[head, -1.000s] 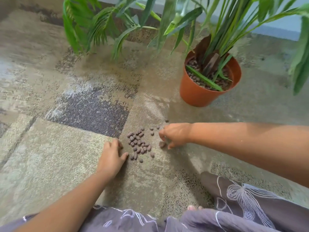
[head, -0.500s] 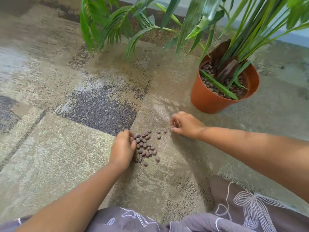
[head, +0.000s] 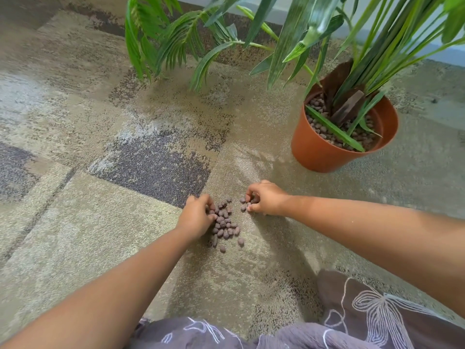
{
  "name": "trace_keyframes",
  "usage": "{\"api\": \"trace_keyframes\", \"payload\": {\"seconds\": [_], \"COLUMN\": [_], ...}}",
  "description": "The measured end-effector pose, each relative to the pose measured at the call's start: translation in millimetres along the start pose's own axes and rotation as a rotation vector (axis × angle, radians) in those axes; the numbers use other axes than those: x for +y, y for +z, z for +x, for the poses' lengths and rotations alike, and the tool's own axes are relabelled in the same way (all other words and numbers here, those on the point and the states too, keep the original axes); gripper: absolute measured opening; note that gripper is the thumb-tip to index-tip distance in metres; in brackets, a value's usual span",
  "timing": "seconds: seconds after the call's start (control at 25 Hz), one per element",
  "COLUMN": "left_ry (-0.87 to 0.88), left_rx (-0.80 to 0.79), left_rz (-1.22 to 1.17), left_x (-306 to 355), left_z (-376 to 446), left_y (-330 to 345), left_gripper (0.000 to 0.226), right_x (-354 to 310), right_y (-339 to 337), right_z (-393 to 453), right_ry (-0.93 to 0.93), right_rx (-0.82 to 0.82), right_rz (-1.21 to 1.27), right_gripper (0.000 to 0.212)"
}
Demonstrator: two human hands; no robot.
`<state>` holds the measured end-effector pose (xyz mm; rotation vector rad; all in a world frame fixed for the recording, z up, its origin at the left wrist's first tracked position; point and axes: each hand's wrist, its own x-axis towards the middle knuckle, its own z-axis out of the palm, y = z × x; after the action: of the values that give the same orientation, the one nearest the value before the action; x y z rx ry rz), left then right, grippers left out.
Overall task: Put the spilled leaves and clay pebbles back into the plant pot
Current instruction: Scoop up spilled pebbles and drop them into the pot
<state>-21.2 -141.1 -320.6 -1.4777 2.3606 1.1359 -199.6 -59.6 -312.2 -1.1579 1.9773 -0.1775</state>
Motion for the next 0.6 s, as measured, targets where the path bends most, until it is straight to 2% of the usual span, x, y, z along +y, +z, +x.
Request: {"api": "trace_keyframes", "payload": {"seconds": [0.2, 0.32, 0.4, 0.48, 0.6], "left_ry": [-0.009, -0.033, -0.079, -0.131, -0.11], "left_rx": [0.04, 0.045, 0.041, 0.019, -0.023], "left_rz": [0.007, -0.02, -0.121, -0.319, -0.454], "left_x": [-1, 2, 9, 21, 50], "left_z": [1, -1, -4, -6, -4], "left_y": [0, -1, -2, -5, -13], "left_gripper": [0.01, 0.008, 0.009, 0.012, 0.012], "right_x": [-8, -5, -1, 2, -1], "right_y": [-6, -15, -22, -30, -50], "right_z": [-2, -11, -22, -33, -50], "right_ry": [0.017, 0.043, 0.056, 0.065, 0.057], "right_rx": [-0.061, -0.065, -0.057, -0.049, 0.009], "right_rz": [0.006, 0.049, 0.08, 0.105, 0.149], "right_gripper": [0.019, 0.015, 0.014, 0.015, 0.016]}}
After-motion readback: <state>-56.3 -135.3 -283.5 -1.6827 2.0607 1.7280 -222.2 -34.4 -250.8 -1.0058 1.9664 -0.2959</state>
